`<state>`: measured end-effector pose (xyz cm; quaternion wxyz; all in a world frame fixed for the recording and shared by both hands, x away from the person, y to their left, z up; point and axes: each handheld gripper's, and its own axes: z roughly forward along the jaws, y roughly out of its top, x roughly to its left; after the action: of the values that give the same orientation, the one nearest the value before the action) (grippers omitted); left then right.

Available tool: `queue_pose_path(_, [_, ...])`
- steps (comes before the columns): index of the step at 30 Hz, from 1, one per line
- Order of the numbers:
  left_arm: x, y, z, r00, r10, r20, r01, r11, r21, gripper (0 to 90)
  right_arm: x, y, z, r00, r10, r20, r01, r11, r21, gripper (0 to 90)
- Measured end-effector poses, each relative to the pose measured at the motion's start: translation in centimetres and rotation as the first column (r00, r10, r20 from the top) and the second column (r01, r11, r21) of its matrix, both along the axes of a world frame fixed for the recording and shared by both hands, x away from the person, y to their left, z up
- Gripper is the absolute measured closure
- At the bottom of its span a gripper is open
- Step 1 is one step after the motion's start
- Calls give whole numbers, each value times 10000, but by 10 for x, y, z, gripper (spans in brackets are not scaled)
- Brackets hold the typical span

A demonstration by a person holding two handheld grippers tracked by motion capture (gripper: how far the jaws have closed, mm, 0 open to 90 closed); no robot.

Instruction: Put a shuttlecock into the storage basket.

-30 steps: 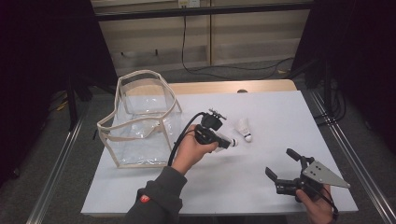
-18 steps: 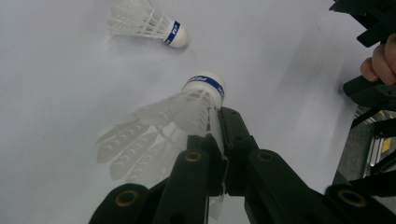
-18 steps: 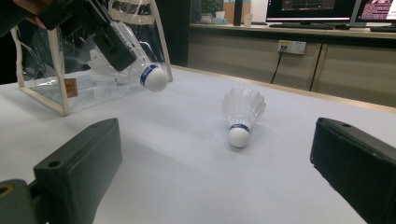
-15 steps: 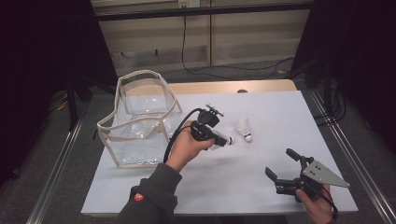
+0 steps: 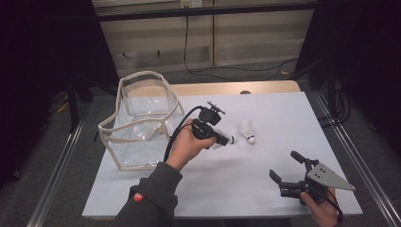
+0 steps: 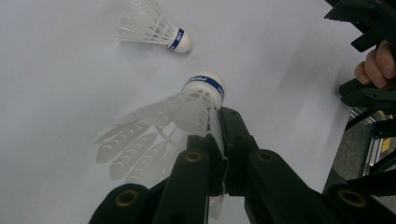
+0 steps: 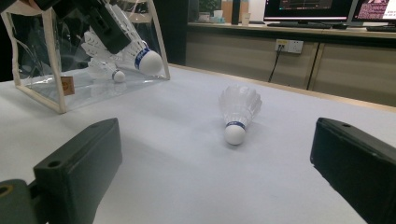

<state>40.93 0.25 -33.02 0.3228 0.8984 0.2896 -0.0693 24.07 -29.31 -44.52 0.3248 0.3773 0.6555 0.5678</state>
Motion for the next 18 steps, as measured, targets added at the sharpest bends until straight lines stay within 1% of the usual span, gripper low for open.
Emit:
queue_pose_path(2, [0, 2, 4, 10000, 70, -4, -70, 10000, 11, 891, 1, 0, 0, 10000, -9, -1, 9, 10000, 90, 21])
queue_pose_path(6, [-2, 5, 7, 10000, 47, 18, -47, 9999, 101, 891, 3, 0, 0, 10000, 21, -56, -21, 10000, 90, 21])
queue_pose_path(7, [-3, 6, 8, 10000, 58, 13, -58, 9999, 110, 891, 4, 1, 0, 10000, 45, -1, -45, 10000, 89, 21])
queue_pose_path(9, [-4, 6, 10, 10000, 31, 43, -31, 10000, 78, 891, 3, 2, 0, 9999, 108, -16, -108, 9999, 6, 21])
queue_pose_path(11, [-4, 7, 12, 10000, 11, 36, -11, 10000, 35, 891, 3, 3, 1, 10000, 94, 15, -94, 10000, 30, 21])
queue_pose_path(15, [-4, 8, 17, 10000, -8, 45, 8, 10000, 84, 891, 4, 4, 1, 10000, 55, 3, -55, 10000, 41, 21])
queue_pose_path(18, [-4, 9, 20, 10000, 49, 82, -49, 10000, -4, 892, 5, 4, 1, 9999, 103, -5, -103, 9999, 84, 21])
